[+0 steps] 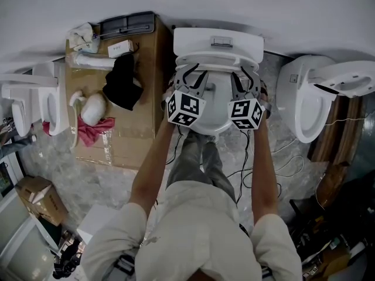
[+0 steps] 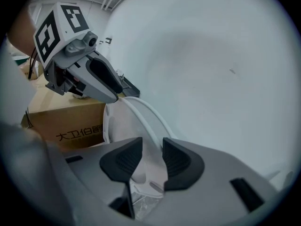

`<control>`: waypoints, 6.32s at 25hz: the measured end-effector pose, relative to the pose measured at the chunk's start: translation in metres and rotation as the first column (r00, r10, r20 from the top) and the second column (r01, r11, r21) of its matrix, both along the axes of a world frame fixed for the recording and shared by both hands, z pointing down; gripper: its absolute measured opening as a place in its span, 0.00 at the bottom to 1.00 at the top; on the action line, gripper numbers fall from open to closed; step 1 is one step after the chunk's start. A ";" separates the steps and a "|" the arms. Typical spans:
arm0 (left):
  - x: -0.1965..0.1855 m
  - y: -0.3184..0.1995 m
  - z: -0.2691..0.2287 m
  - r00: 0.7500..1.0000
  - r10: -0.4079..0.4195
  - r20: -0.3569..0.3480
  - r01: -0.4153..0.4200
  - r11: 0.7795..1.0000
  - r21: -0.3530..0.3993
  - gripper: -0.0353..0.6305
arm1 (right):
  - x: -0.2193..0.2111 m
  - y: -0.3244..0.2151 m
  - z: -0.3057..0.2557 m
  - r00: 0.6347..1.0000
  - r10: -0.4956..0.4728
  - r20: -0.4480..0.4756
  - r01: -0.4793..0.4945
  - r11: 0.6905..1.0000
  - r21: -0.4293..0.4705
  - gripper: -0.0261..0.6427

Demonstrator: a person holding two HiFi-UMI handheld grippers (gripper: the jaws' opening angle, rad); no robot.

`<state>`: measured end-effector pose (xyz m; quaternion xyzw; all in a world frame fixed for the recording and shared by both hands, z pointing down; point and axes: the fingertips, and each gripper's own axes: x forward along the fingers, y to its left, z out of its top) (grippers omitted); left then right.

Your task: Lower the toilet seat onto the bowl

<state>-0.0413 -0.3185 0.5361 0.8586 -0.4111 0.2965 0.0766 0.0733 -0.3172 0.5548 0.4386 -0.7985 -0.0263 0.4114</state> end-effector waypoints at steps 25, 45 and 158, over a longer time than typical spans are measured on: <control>-0.001 0.093 0.022 0.996 -0.079 0.034 0.080 0.996 -0.027 0.28 | 0.004 0.100 0.009 0.997 -0.075 0.002 0.075 0.997 -0.004 0.17; -0.005 0.189 0.060 0.993 -0.092 0.074 0.098 0.991 -0.088 0.29 | 0.001 0.193 0.049 0.990 -0.139 0.016 0.140 0.987 -0.085 0.21; -0.014 0.387 0.383 0.964 0.148 0.220 -0.045 0.910 -0.412 0.28 | -0.002 0.394 0.388 0.962 -0.203 -0.182 0.126 0.923 -0.364 0.31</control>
